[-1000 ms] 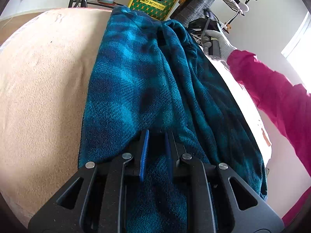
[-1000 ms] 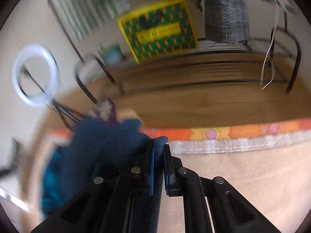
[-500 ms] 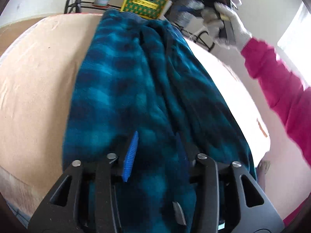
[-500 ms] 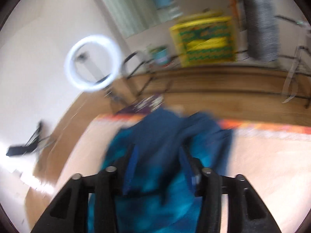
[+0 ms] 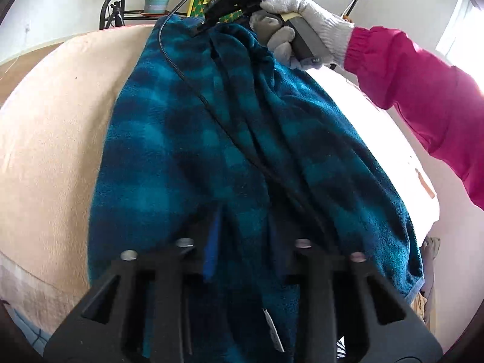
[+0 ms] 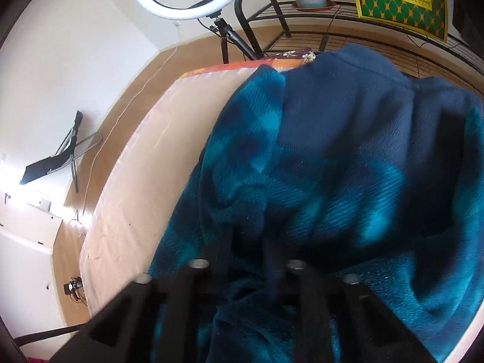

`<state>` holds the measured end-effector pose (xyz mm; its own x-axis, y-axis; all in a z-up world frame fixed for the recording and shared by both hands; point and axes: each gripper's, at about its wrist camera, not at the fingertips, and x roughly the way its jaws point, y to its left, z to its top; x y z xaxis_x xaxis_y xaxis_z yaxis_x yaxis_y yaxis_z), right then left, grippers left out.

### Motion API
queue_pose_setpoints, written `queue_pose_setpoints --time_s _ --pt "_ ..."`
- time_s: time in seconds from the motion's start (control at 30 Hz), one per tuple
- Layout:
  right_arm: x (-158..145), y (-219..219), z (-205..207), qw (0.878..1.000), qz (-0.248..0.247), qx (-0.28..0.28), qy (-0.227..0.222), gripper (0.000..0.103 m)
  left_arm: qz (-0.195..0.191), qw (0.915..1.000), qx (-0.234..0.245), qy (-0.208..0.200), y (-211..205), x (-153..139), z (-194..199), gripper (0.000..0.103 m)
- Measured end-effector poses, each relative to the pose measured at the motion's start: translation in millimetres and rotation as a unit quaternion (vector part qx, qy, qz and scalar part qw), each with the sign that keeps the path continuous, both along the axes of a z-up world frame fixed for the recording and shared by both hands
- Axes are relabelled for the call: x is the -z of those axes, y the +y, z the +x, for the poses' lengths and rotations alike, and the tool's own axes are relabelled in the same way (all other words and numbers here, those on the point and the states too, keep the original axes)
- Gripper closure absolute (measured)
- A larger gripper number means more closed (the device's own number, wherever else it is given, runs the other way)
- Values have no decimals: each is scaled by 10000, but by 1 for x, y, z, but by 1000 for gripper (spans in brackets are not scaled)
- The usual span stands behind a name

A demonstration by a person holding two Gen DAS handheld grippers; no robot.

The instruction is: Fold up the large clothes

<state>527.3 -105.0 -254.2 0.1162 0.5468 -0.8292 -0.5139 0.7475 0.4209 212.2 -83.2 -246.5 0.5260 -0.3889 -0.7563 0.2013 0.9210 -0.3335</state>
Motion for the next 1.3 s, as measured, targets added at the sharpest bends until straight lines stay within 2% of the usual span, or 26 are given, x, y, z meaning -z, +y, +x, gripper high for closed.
queue_pose_setpoints --time_s 0.17,0.27,0.33,0.37,0.43,0.47,0.53,0.6,0.7,0.73,0.83,0.97,1.0,1.07,1.13,1.17,1.2,1.23,1.27,1.3 --pt "-23 -9 -11 9985 -246 34 -486 99 -409 9990 62 180 10 -9 3 96" --pt "-39 -27 -15 9952 -474 143 -841 99 -351 9991 154 177 5 -10 3 96" --pt "-29 -31 -12 9959 -480 197 -744 99 -248 9991 144 319 4 4 7 96" --pt "-18 -29 -8 9962 -539 269 -626 99 -341 9989 147 298 5 8 9 96" --pt "1 -23 -2 9945 -814 280 -593 99 -263 9990 275 231 5 7 10 96" --pt "10 -21 -2 9946 -820 305 -565 98 -239 9989 307 263 5 5 10 95" --pt "7 -22 1 9960 -660 350 -486 97 -322 9984 327 336 8 2 9 92" --pt "1 -30 6 9983 -356 387 -243 88 -365 9980 254 451 11 -2 10 90" --pt "-18 -47 -1 9983 -154 464 -315 70 -405 9981 240 401 9 -13 0 64" --pt "-27 -54 -7 9980 -110 476 -397 69 -374 9983 274 359 6 -15 -6 63" --pt "-44 -68 -27 9981 136 450 -391 67 21 9986 430 309 -8 -9 -16 62" --pt "-55 -69 -43 9980 145 286 -539 50 241 9985 486 71 -20 -2 -16 62" --pt "-55 -66 -43 9981 116 266 -544 50 311 9981 531 6 -23 0 -17 62" --pt "-51 -56 -35 9984 46 276 -496 49 278 9984 495 -16 -21 1 -18 63" --pt "-44 -44 -25 9990 12 244 -366 41 214 9987 454 5 -17 1 -19 68" --pt "-39 -37 -18 9992 -81 237 -300 33 183 9989 436 14 -15 1 -20 71" --pt "-33 -30 -12 9992 -198 251 -227 32 134 9991 406 30 -14 2 -20 73" --pt "-26 -25 -8 9991 -311 237 -144 32 68 9993 356 41 -12 3 -20 74" --pt "-18 -19 -3 9987 -461 213 -16 45 26 9995 314 37 -10 3 -21 76" --pt "-10 -13 0 9980 -587 182 130 76 9 9996 286 22 -9 3 -22 78"
